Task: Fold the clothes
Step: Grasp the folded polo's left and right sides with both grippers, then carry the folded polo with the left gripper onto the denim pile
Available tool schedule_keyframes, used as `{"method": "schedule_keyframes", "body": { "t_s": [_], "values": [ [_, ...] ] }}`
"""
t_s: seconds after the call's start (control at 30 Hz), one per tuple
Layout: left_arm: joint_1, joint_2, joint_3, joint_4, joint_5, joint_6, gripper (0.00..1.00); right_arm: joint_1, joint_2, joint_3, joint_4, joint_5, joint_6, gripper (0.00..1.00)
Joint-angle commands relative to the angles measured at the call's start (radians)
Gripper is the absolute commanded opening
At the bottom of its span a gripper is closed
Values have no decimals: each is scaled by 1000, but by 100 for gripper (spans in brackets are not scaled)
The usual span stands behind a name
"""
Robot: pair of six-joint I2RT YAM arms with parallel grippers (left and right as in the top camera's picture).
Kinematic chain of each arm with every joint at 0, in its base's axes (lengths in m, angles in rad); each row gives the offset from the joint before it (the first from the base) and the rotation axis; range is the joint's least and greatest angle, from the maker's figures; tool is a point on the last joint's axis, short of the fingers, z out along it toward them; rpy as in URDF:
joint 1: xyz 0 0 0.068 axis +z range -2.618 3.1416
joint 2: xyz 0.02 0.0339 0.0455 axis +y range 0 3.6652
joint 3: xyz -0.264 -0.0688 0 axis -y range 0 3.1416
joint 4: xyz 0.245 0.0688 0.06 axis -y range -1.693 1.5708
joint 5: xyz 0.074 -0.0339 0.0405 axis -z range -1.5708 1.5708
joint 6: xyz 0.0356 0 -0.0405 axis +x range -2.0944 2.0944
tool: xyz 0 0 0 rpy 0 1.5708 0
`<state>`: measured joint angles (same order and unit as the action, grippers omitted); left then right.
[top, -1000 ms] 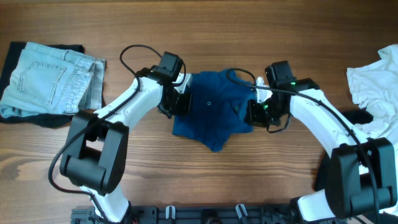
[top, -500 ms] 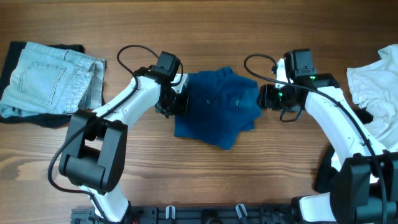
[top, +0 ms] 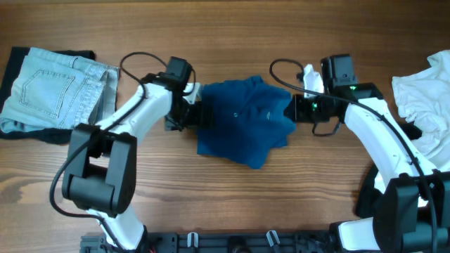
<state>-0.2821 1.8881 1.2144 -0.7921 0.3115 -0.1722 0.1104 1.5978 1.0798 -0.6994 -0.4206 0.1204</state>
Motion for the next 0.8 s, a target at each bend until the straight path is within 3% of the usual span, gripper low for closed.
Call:
{"method": "schedule_keyframes", "body": {
  "t_s": [0.0,0.2,0.5,0.7,0.77],
  "values": [
    [75,-2,10,35,117,-3,100,9,28,-44,64,-45,66,4],
    [114,35,8,106,362,-3,100,44,158,-90,146,-60,38,4],
    [86,166,6,150,486,-4,100,67,352,-92,187,-60,86,4],
    [8,276,6,230,557,-53,100,67,384,-92,191,-60,89,4],
    [-23,285,6,246,559,-62,95,67,384,-92,190,-60,89,4]
  ]
}}
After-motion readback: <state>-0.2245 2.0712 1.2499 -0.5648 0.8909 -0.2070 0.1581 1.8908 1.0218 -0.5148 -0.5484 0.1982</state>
